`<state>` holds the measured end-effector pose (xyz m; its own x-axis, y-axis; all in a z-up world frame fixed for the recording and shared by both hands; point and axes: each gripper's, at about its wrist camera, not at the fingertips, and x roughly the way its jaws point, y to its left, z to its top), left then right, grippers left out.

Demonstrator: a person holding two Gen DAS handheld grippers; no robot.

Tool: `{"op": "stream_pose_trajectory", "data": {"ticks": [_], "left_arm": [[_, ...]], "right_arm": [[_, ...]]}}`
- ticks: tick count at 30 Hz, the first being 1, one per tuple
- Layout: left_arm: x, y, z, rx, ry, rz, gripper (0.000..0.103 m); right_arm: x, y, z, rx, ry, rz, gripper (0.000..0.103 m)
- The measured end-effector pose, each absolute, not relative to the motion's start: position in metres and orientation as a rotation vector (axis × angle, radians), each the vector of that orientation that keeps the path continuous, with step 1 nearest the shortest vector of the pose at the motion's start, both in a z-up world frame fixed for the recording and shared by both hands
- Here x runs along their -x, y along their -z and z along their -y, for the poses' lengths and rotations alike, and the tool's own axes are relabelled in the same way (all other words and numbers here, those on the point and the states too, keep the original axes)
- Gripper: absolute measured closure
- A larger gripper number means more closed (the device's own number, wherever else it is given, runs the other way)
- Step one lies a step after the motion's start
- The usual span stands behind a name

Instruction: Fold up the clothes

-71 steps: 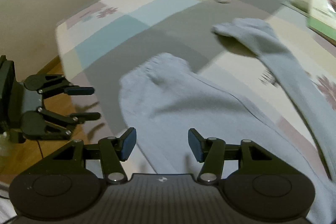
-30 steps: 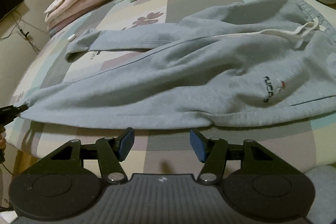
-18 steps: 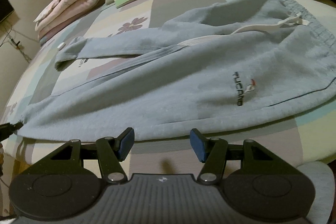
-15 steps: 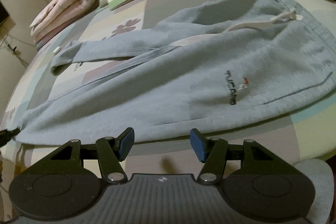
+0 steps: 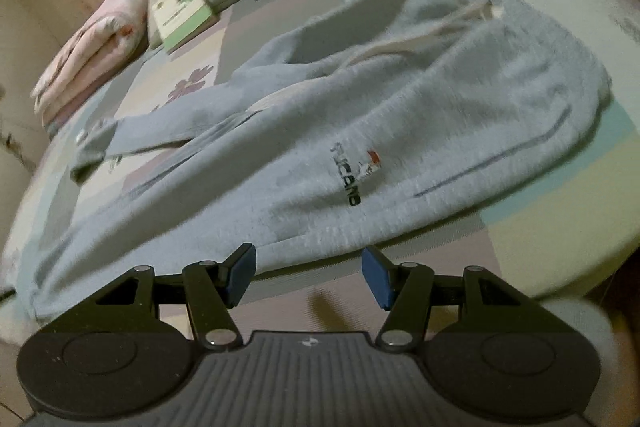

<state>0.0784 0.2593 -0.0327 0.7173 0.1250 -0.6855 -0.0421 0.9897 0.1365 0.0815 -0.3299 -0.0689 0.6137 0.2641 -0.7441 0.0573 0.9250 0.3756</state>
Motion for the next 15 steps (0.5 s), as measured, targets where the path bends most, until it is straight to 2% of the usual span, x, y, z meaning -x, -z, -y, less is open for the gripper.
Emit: {"op": "stream_pose_trajectory", "data": {"ticks": [3, 7, 15], "left_arm": [[-0.074, 0.031, -0.202, -0.264, 0.063, -0.747, 0.043], [-0.063, 0.037, -0.129, -0.448, 0.273, -0.721, 0.042], [-0.053, 0.088, -0.015, -0.853, 0.452, -0.638, 0.041]], "right_arm": [[-0.081, 0.062, 0.313, -0.225, -0.161, -0.889, 0.04], [-0.079, 0.056, 0.286, 0.041, -0.228, -0.857, 0.04], [-0.068, 0.08, 0.235, 0.595, -0.288, -0.783, 0.041]]}}
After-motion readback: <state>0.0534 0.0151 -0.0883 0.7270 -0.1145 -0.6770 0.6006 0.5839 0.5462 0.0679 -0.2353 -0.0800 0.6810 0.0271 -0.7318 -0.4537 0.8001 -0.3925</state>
